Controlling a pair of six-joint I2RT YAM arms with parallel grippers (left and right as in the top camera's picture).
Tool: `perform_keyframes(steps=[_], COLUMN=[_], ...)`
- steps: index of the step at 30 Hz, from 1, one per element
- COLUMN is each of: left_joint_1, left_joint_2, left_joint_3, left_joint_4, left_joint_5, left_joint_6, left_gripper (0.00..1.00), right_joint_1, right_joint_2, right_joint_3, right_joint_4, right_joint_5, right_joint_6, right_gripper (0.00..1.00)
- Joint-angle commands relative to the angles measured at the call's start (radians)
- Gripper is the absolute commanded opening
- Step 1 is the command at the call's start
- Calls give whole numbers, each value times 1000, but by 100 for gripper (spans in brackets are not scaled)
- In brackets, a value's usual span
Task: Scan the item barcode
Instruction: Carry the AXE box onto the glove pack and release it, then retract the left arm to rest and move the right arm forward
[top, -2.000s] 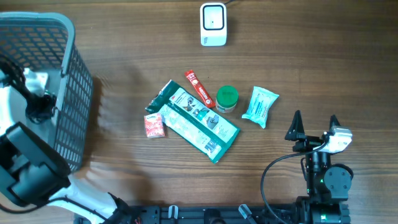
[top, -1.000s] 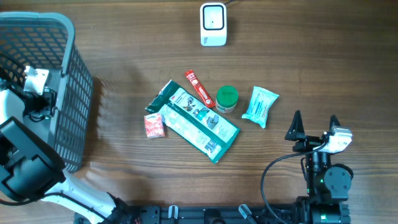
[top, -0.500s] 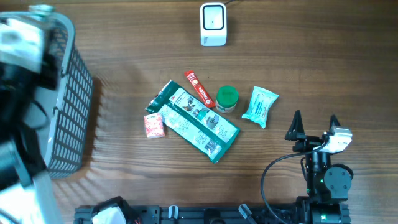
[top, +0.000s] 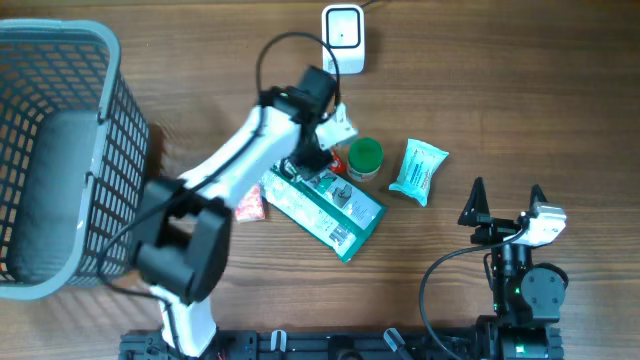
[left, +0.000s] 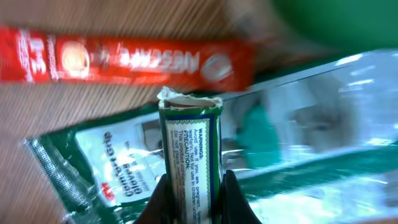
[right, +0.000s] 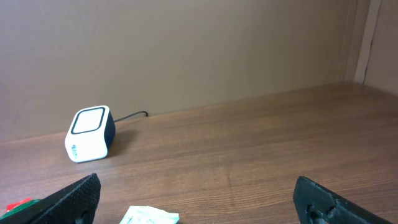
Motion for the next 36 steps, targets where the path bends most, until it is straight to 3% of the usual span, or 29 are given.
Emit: perform_keyframes(steps=[1,2,3,8,12,18,21,23,24,25,27,31,36], left_joint_1=[-34,-34,-34,-35,-34,-27,11,18,18,19,39,118,185], left_joint_2=[45,43,42,-19,-242,-554,-623,-645,-656,-662,-676,-703,-733], left_joint_3=[-2,-2,-2,0,69,103,103,103,103,103,103,103,103], left_joint_4=[-3,-3,-3,-11,3,228,534,652,699,705,724,682,621], left_joint_5=[-229,-229,-233,-301,-307,-310,-500,-602,-723,-822,-831,-826,-736], left_joint_6=[-66,-66,-66,-76,-111,-103,-111,-109,-63,-3,29,-158,-245], left_gripper=[6,24,100,100,100,100,100,100,100,100,100,100,100], right_joint_1=[-2,-2,-1,-1,-2,-2,-1,-2,-1,-2,-2,-1,-1], right_joint_2=[-6,-6,-6,-6,-6,-6,-6,-6,-6,-6,-6,-6,-6], right_joint_3=[-1,-1,-1,-1,-1,-1,-1,-1,-1,-1,-1,-1,-1], right_joint_4=[3,3,3,3,3,3,3,3,3,3,3,3,3], right_joint_5=[-8,-8,-8,-8,-8,-8,-8,-8,-8,-8,-8,-8,-8], right_joint_6=[-17,-17,-17,-17,-17,-17,-17,-17,-17,-17,-17,-17,-17], right_gripper=[100,100,100,100,100,100,100,100,100,100,100,100,99])
